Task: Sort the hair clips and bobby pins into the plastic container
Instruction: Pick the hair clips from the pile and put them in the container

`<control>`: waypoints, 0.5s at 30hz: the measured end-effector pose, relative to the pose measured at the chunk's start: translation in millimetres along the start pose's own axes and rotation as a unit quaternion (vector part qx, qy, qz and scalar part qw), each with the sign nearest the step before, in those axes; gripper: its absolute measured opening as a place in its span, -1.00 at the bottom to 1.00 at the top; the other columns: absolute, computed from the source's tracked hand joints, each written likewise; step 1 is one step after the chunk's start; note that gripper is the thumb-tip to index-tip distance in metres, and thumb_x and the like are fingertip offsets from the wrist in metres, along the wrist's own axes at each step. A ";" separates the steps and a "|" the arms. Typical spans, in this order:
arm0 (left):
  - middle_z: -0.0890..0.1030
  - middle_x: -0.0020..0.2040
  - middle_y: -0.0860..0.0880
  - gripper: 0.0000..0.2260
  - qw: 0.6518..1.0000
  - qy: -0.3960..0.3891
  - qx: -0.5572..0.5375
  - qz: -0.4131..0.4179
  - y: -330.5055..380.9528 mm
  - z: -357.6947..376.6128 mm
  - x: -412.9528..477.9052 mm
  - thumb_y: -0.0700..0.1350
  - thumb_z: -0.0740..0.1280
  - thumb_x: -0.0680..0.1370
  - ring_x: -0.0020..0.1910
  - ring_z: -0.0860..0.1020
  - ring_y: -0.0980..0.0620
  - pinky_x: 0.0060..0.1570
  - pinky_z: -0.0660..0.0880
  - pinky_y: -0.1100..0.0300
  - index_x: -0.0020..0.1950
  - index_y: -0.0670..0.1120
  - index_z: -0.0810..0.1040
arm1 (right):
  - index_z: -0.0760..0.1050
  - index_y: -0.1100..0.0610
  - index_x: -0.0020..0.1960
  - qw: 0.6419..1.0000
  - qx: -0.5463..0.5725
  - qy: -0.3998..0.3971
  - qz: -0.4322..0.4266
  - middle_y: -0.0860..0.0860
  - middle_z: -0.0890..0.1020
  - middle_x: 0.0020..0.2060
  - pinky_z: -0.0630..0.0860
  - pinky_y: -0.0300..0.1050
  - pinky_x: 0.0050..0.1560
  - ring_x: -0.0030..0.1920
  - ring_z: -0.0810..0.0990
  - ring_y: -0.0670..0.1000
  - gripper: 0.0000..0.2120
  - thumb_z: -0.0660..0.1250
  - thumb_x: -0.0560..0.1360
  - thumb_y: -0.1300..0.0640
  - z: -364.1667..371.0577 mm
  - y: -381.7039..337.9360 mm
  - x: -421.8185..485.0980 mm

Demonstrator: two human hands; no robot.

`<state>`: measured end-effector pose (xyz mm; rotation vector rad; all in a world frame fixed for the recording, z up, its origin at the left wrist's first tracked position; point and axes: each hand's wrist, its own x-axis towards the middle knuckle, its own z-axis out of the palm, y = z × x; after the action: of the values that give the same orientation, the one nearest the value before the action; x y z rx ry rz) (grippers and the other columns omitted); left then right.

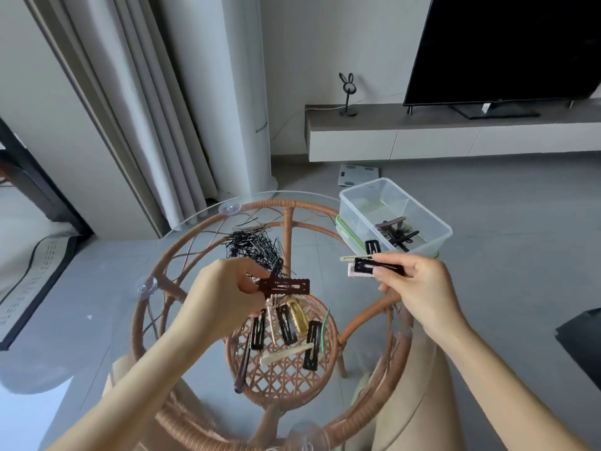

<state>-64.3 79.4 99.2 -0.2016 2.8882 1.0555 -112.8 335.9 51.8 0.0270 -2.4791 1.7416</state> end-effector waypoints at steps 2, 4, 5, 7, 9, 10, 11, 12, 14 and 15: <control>0.68 -0.36 0.04 -0.73 0.999 -0.010 -0.012 0.034 24.7 9.7 16.4 -0.28 0.37 0.42 -0.37 0.66 0.06 -0.45 0.56 0.32 0.06 -0.01 0.59 | 0.63 0.13 -0.01 0.999 -0.015 0.042 0.000 -0.02 0.67 -0.30 0.48 -0.43 -0.36 -0.49 0.55 -0.18 -0.79 0.40 0.40 0.35 -17.2 0.9 20.7; 0.70 -0.32 -0.01 -0.75 0.997 -0.025 -0.031 0.065 53.7 25.7 40.2 -0.29 0.36 0.43 -0.44 0.61 0.04 -0.61 0.42 0.41 0.07 -0.06 0.59 | 0.63 0.21 -0.01 0.996 -0.056 0.073 0.001 0.05 0.65 -0.34 0.43 -0.48 -0.40 -0.55 0.53 -0.22 -0.81 0.39 0.40 0.35 -32.6 3.5 45.4; 0.70 -0.29 -0.06 -0.75 0.996 -0.033 -0.035 0.077 68.5 35.5 54.6 -0.30 0.35 0.43 -0.46 0.58 0.03 -0.64 0.37 0.40 0.06 -0.08 0.59 | 0.63 0.23 -0.02 0.994 -0.074 0.083 0.008 0.07 0.63 -0.37 0.41 -0.50 -0.42 -0.57 0.51 -0.23 -0.82 0.39 0.39 0.36 -38.0 4.4 57.7; 0.71 -0.22 -0.12 -0.75 0.994 -0.037 -0.024 0.097 97.1 56.3 83.1 -0.31 0.33 0.42 -0.42 0.58 -0.01 -0.54 0.45 0.33 0.06 -0.12 0.58 | 0.63 0.26 -0.04 0.990 -0.102 0.090 0.024 0.02 0.59 -0.49 0.38 -0.52 -0.47 -0.62 0.47 -0.25 -0.83 0.38 0.38 0.37 -44.5 7.7 80.1; 0.69 -0.13 -0.15 -0.72 0.993 -0.031 -0.006 0.116 123.1 75.8 109.9 -0.34 0.31 0.41 -0.22 0.64 -0.09 -0.28 0.58 0.17 0.08 -0.14 0.59 | 0.62 0.26 -0.07 0.988 -0.130 0.074 0.046 -0.12 0.53 -0.63 0.38 -0.46 -0.52 -0.64 0.46 -0.20 -0.85 0.37 0.38 0.38 -46.4 9.6 98.3; 0.67 -0.12 -0.16 -0.72 0.991 -0.035 0.005 0.126 135.8 85.3 122.8 -0.36 0.29 0.41 -0.15 0.64 -0.13 -0.20 0.57 0.14 0.07 -0.15 0.60 | 0.62 0.27 -0.07 0.985 -0.150 0.065 0.054 -0.11 0.52 -0.63 0.41 -0.39 -0.48 -0.61 0.47 -0.16 -0.85 0.37 0.38 0.37 -48.0 12.3 106.9; 0.62 -0.14 -0.16 -0.73 0.990 -0.038 0.023 0.135 145.0 93.2 134.4 -0.38 0.26 0.42 -0.13 0.63 -0.16 -0.19 0.54 0.12 0.02 -0.14 0.60 | 0.63 0.27 -0.04 0.981 -0.177 0.055 0.056 -0.07 0.56 -0.55 0.44 -0.31 -0.37 -0.52 0.51 -0.07 -0.83 0.36 0.38 0.36 -48.7 15.0 113.6; 0.56 -0.16 -0.15 -0.75 0.987 -0.041 0.048 0.145 152.0 99.4 144.6 -0.39 0.24 0.42 -0.15 0.60 -0.17 -0.22 0.52 0.13 -0.05 -0.12 0.59 | 0.63 0.25 0.01 0.976 -0.206 0.043 0.057 0.00 0.60 -0.42 0.45 -0.25 -0.24 -0.38 0.56 0.00 -0.79 0.35 0.39 0.35 -49.7 17.5 118.7; 0.52 -0.13 -0.12 -0.79 0.980 -0.060 0.111 0.157 159.0 109.3 160.6 -0.37 0.21 0.44 -0.18 0.50 -0.10 -0.25 0.45 0.17 -0.10 -0.13 0.56 | 0.61 0.19 0.09 0.967 -0.248 0.026 0.059 0.11 0.68 -0.09 0.44 -0.19 0.01 -0.04 0.61 0.08 -0.71 0.30 0.42 0.35 -53.7 22.1 126.3; 0.56 -0.05 -0.14 -0.78 0.974 -0.078 0.135 0.162 158.5 113.5 166.6 -0.36 0.20 0.47 -0.14 0.49 -0.08 -0.18 0.46 0.17 -0.05 -0.13 0.58 | 0.59 0.17 0.13 0.965 -0.253 0.017 0.059 0.12 0.66 0.05 0.42 -0.20 0.08 0.09 0.59 0.10 -0.67 0.26 0.42 0.38 -55.2 23.3 128.3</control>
<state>-250.6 255.6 96.8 0.3589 2.9360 0.6585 -237.6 402.1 61.5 -0.1950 -2.8670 1.0768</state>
